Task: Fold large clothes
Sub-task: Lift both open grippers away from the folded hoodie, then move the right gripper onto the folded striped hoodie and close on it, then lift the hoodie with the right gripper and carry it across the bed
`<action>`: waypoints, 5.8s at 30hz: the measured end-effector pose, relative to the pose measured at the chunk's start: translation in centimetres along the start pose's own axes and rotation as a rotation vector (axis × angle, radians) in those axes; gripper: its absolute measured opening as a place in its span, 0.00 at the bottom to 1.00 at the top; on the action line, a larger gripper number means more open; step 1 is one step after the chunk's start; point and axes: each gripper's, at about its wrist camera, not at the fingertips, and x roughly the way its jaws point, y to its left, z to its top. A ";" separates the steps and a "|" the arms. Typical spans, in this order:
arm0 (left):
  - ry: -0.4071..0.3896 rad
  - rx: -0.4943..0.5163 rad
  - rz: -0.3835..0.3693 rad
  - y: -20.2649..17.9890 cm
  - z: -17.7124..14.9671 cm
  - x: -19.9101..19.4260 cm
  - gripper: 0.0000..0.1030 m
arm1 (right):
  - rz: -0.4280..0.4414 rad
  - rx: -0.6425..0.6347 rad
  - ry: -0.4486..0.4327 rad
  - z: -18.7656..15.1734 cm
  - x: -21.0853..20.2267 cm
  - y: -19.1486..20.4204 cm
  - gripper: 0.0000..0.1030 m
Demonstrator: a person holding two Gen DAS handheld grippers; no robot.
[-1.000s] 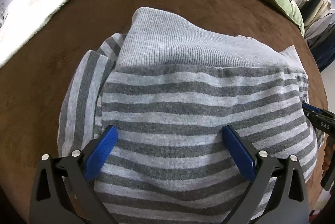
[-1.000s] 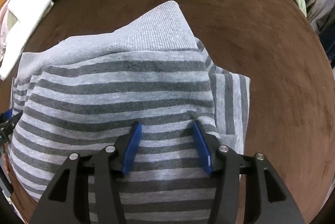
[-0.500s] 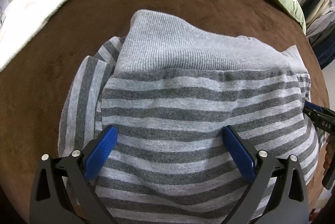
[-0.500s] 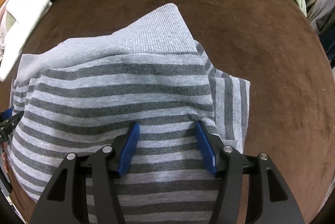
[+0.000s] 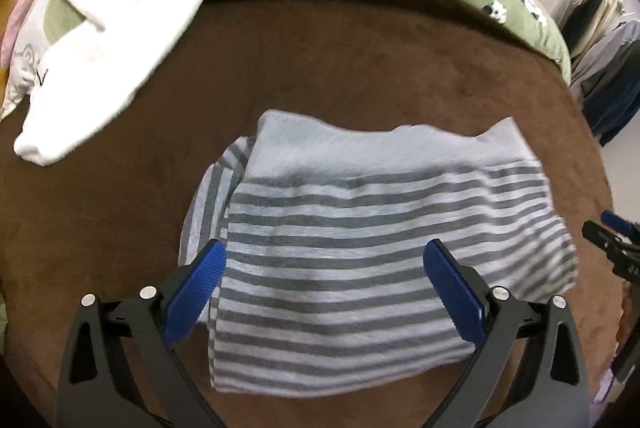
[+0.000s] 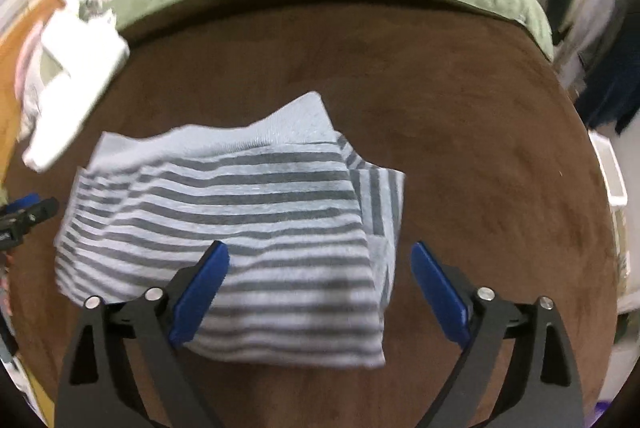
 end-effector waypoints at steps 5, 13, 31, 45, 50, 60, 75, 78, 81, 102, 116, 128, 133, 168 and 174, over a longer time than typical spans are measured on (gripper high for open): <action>-0.001 0.064 -0.020 -2.6 0.2 -1.3 0.94 | 0.033 0.158 -0.022 -2.2 -2.8 -3.3 0.90; 0.060 0.189 -0.088 -8.0 0.1 1.2 0.94 | 0.057 0.383 -0.034 -7.0 -3.1 -6.9 0.90; 0.176 0.341 -0.119 -12.0 -1.3 10.3 0.95 | 0.374 0.648 -0.071 -12.7 4.2 -6.1 0.90; 0.180 0.349 -0.170 -10.9 -0.9 11.1 0.95 | 0.428 0.724 -0.083 -10.5 8.6 -6.5 0.90; 0.177 0.350 -0.178 -10.7 -0.9 11.3 0.95 | 0.433 0.713 -0.080 -9.2 9.7 -6.8 0.90; 0.153 0.341 -0.180 -10.7 -1.6 11.0 0.95 | 0.437 0.710 -0.052 -8.5 10.2 -6.8 0.31; 0.063 0.294 -0.169 -7.1 -0.9 5.9 0.94 | 0.362 0.568 -0.068 -5.7 7.1 -4.5 0.25; 0.034 0.298 -0.169 -6.9 -0.3 4.2 0.94 | 0.356 0.566 -0.059 -5.5 7.3 -4.4 0.25; 0.025 0.275 -0.143 -5.5 0.4 3.1 0.94 | 0.349 0.567 -0.063 -5.1 7.0 -3.8 0.25; 0.169 0.139 -0.062 0.4 -1.0 9.7 0.95 | 0.371 0.220 -0.187 0.1 -1.4 4.3 0.23; 0.166 0.164 -0.041 0.9 -0.8 10.1 0.95 | 0.397 -0.166 -0.154 2.0 -3.2 16.0 0.23; 0.100 0.124 0.004 3.8 -1.6 6.4 0.94 | 0.426 -0.299 -0.112 2.6 -2.7 22.6 0.23; 0.090 0.057 0.036 7.3 -2.6 4.2 0.94 | 0.446 -0.358 -0.066 2.6 -1.7 26.3 0.23; 0.099 -0.272 0.157 22.5 -11.4 -1.3 0.94 | 0.350 -0.483 0.346 -1.8 10.4 36.9 0.26; 0.089 -0.287 0.160 22.9 -11.2 -2.2 0.94 | 0.397 -0.461 0.359 -0.7 8.5 35.9 0.33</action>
